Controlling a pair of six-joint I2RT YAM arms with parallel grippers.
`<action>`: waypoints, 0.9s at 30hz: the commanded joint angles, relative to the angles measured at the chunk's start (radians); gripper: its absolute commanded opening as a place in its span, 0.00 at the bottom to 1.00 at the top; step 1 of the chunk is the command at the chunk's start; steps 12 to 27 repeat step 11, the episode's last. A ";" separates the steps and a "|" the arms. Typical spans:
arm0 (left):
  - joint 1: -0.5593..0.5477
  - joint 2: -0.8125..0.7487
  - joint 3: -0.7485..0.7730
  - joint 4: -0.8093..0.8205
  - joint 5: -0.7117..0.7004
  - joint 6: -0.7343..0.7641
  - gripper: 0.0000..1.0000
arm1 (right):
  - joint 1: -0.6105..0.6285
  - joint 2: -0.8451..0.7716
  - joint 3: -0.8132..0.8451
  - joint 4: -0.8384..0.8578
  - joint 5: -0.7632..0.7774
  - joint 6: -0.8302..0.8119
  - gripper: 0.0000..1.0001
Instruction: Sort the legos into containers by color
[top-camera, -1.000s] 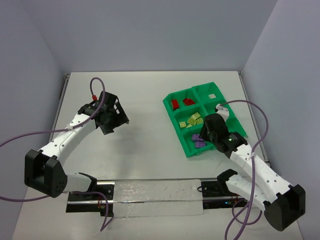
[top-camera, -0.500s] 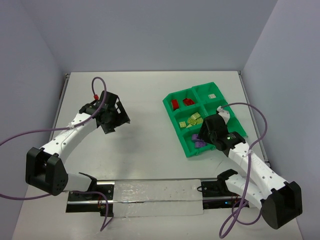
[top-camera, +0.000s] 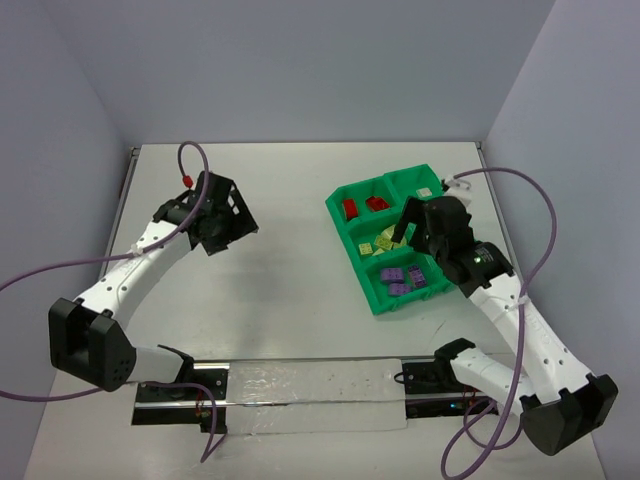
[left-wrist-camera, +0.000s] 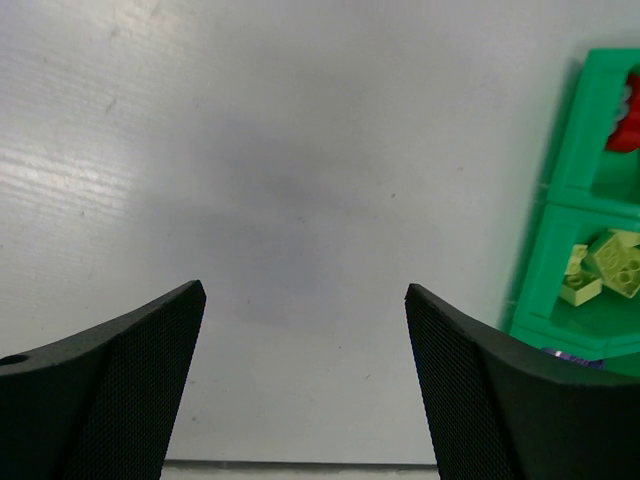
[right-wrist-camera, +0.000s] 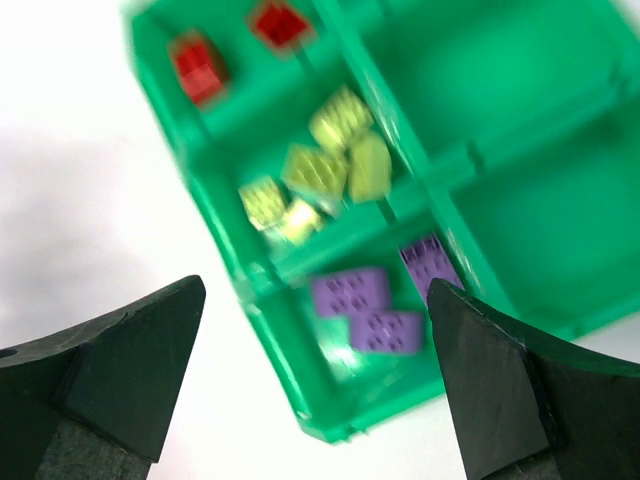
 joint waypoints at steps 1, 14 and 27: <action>0.003 -0.050 0.090 0.017 -0.085 0.038 0.88 | -0.004 0.021 0.131 -0.038 0.069 -0.060 1.00; 0.003 -0.139 0.117 0.111 -0.146 0.069 0.88 | -0.004 0.052 0.211 -0.098 0.043 -0.059 1.00; 0.003 -0.139 0.117 0.111 -0.146 0.069 0.88 | -0.004 0.052 0.211 -0.098 0.043 -0.059 1.00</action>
